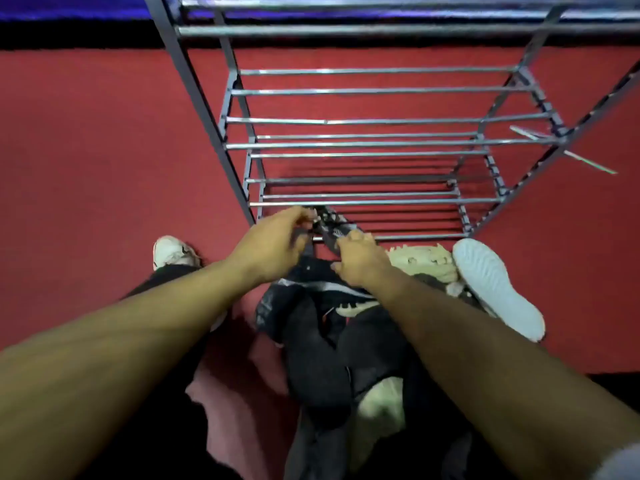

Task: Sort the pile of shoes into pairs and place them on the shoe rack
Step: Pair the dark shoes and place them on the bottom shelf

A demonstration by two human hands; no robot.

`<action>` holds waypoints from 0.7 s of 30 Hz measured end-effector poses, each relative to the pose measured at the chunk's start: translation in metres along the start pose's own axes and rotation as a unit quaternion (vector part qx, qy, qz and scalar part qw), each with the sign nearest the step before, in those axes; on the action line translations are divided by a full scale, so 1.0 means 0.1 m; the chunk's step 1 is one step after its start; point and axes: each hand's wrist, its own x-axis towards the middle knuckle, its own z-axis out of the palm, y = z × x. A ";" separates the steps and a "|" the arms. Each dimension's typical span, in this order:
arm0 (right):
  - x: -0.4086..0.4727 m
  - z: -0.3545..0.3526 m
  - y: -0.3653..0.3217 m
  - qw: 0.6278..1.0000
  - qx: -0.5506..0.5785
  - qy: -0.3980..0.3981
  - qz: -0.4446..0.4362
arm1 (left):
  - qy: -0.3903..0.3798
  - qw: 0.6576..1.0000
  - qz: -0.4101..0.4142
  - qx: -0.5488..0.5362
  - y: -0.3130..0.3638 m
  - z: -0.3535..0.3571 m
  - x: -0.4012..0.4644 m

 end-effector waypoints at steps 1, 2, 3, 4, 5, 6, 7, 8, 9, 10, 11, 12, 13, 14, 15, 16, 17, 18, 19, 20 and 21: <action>0.05 0.07 -0.01 1.000 -0.011 -0.011 0.013 | 0.004 1.000 0.002 -0.020 -0.05 0.02 0.03; 0.11 0.12 -0.01 1.000 -0.014 -0.010 0.023 | 0.004 0.999 -0.003 -0.032 -0.05 0.01 0.05; 0.13 0.20 0.03 0.999 -0.015 -0.017 0.029 | -0.001 0.999 -0.003 -0.034 -0.05 0.02 0.04; 0.17 0.26 0.05 0.999 -0.014 -0.034 0.032 | -0.009 0.999 -0.010 -0.029 -0.06 0.03 0.04; 0.21 0.34 0.06 0.998 -0.020 -0.054 0.029 | -0.021 0.999 -0.012 -0.022 -0.09 0.05 0.03; 0.24 0.42 0.06 0.996 -0.029 -0.076 0.024 | -0.032 0.999 -0.013 -0.009 -0.12 0.08 0.02; 0.28 0.50 0.07 0.995 -0.035 -0.094 0.020 | -0.042 0.999 -0.019 0.007 -0.15 0.08 0.02; 0.33 0.55 0.08 0.994 -0.043 -0.101 0.021 | -0.045 0.998 -0.025 0.023 -0.18 0.07 0.04; 0.38 0.60 0.10 0.993 -0.052 -0.106 0.022 | -0.047 0.998 -0.038 0.034 -0.20 0.04 0.07; 0.43 0.63 0.12 0.992 -0.061 -0.106 0.022 | -0.047 0.997 -0.050 0.042 -0.22 0.03 0.10; 0.46 0.64 0.14 0.992 -0.070 -0.099 0.020 | -0.050 0.996 -0.062 0.047 -0.23 0.01 0.11; 0.48 0.62 0.16 0.992 -0.080 -0.095 0.012 | -0.053 0.995 -0.068 0.052 -0.23 -0.01 0.13; 0.51 0.59 0.18 0.992 -0.088 -0.094 0.000 | -0.055 0.994 -0.076 0.055 -0.23 -0.03 0.14; 0.52 0.53 0.19 0.991 -0.092 -0.101 -0.011 | -0.057 0.994 -0.080 0.056 -0.23 -0.06 0.15; 0.53 0.49 0.20 0.989 -0.089 -0.114 -0.020 | -0.061 0.993 -0.084 0.055 -0.22 -0.08 0.15; 0.53 0.44 0.21 0.987 -0.084 -0.134 -0.021 | -0.061 0.993 -0.086 0.051 -0.21 -0.09 0.16; 0.54 0.39 0.22 0.984 -0.080 -0.161 -0.017 | -0.060 0.993 -0.085 0.048 -0.20 -0.12 0.16; 0.55 0.34 0.22 0.978 -0.077 -0.194 -0.006 | -0.060 0.994 -0.084 0.045 -0.19 -0.14 0.16; 0.54 0.27 0.21 0.971 -0.080 -0.226 0.006 | -0.058 0.994 -0.081 0.040 -0.18 -0.17 0.15; 0.51 0.22 0.20 0.962 -0.087 -0.258 0.021 | -0.057 0.995 -0.076 0.036 -0.17 -0.19 0.14; 0.47 0.18 0.18 0.952 -0.093 -0.289 0.030 | -0.057 0.995 -0.072 0.035 -0.16 -0.21 0.13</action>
